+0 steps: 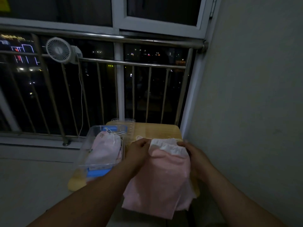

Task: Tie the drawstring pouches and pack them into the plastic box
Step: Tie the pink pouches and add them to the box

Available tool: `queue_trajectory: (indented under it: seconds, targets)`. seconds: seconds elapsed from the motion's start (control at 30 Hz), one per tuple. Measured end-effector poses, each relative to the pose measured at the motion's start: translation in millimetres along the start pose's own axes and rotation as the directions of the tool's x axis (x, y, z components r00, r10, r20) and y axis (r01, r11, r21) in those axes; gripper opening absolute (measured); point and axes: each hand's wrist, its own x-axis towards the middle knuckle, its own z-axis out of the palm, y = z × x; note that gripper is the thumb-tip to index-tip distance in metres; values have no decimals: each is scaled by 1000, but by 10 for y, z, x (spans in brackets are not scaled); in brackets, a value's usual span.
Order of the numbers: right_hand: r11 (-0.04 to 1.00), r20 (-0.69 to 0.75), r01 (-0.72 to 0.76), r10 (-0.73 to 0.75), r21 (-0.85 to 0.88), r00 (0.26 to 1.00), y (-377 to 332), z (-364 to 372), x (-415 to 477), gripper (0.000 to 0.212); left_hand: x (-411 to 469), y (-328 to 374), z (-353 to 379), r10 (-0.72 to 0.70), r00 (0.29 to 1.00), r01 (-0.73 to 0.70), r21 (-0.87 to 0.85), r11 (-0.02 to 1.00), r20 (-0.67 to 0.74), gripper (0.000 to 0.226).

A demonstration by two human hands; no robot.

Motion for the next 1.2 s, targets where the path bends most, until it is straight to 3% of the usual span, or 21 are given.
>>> queue_trajectory:
  seconds: [0.1,0.27,0.43,0.53,0.63,0.7,0.97,1.03,1.1,1.2]
  targets:
    - [976,-62,117,-131,-181,989,-59,93,-148,21,-72,8,-75,-42,999,43,-17,999,34,27]
    - [957,-142,151,-190,-247,972,40,246,-253,23,-205,158,-137,-166,982,175,-103,979,85,47]
    - [952,-136,134,-177,-275,975,113,252,-289,27,-286,208,-195,-141,983,154,-106,982,118,27]
    - [1000,-92,31,-31,-7,995,138,166,-268,31,-290,150,-199,-210,972,234,-292,927,109,28]
    - [935,-28,-121,138,332,990,127,99,-259,33,-309,84,-178,-359,912,404,-568,717,196,36]
    - [878,-9,-148,171,456,985,130,45,-232,40,-307,34,-149,-397,884,456,-637,622,246,39]
    - [743,-214,-3,197,669,957,-39,-136,-159,41,-123,-6,-288,-363,928,273,-820,503,87,34]
    - [790,-239,-4,191,613,952,-39,-157,-129,39,-90,-56,-340,-354,934,275,-718,639,43,32]
    - [900,-287,14,124,437,950,-82,-89,-128,35,-105,-6,-303,-252,968,220,-496,840,2,31]
    - [981,-218,58,-17,184,976,-285,153,-184,35,-143,200,-215,-88,994,95,-107,990,68,28]
